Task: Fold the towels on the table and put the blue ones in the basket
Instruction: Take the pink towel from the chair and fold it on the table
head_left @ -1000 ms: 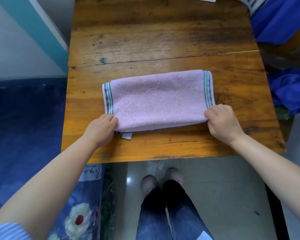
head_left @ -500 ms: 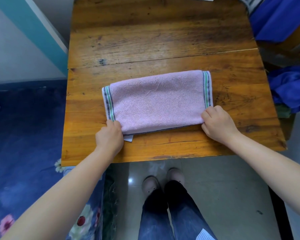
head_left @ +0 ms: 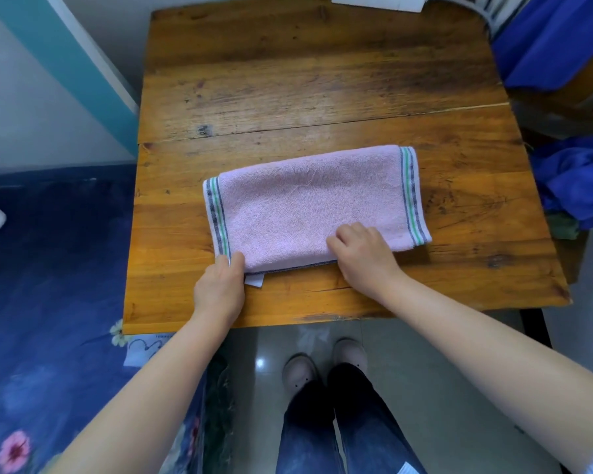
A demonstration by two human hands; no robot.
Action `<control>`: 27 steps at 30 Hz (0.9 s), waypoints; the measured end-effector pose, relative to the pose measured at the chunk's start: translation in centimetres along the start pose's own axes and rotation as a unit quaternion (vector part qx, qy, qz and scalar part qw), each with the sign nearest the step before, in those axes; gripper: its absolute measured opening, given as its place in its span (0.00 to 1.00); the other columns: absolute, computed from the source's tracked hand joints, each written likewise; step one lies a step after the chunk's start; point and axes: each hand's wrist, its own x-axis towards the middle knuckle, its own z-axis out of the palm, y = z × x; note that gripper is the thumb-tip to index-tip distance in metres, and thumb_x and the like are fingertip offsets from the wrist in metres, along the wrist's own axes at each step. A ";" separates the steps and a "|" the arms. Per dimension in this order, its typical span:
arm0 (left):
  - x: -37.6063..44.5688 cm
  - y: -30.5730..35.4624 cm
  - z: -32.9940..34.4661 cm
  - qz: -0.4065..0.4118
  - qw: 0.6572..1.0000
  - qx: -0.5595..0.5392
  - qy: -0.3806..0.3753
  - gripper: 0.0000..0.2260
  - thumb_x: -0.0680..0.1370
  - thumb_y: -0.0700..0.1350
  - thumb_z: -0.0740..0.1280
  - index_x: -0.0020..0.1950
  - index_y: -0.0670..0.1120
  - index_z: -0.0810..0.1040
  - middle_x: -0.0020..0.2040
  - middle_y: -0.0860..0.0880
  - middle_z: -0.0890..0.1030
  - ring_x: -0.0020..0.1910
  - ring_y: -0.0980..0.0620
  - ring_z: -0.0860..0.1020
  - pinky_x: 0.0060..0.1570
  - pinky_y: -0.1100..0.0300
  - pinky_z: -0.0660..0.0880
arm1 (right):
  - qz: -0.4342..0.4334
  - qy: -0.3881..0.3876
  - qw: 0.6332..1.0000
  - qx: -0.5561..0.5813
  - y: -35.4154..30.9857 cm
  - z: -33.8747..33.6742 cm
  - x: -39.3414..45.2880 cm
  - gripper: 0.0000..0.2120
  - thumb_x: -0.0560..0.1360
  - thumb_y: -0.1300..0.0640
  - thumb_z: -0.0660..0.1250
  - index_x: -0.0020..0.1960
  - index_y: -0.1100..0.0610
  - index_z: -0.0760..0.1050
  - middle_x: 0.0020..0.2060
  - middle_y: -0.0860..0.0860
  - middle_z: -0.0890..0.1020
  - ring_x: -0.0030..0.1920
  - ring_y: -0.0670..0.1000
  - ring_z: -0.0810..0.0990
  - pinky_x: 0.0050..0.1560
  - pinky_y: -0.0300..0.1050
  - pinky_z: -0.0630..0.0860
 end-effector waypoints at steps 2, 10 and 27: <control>-0.2 -0.2 0.2 0.007 1.000 -0.017 0.010 0.12 0.77 0.34 0.53 0.58 0.39 0.67 0.54 0.39 0.72 0.50 0.41 0.73 0.39 0.52 0.68 | -0.024 0.016 0.999 0.019 -0.2 0.1 0.3 0.07 0.52 0.71 0.66 0.28 0.62 0.74 0.25 0.56 0.76 0.24 0.55 0.76 0.22 0.38 0.67; -1.2 -0.6 -0.2 0.057 0.995 -0.054 0.068 0.08 0.66 0.26 0.65 0.43 0.32 0.75 0.40 0.34 0.76 0.38 0.36 0.75 0.28 0.52 0.70 | -0.086 0.060 0.994 -0.011 1.1 0.0 -0.6 0.08 0.63 0.68 0.59 0.31 0.60 0.76 0.29 0.55 0.78 0.28 0.55 0.76 0.34 0.45 0.64; 3.4 4.5 -2.9 0.123 0.965 -0.144 0.183 0.14 0.71 0.34 0.61 0.55 0.34 0.77 0.57 0.32 0.77 0.58 0.33 0.75 0.54 0.48 0.75 | 0.038 0.007 0.999 0.036 3.2 0.1 4.4 0.15 0.61 0.72 0.69 0.48 0.68 0.80 0.49 0.66 0.82 0.50 0.68 0.80 0.47 0.67 0.74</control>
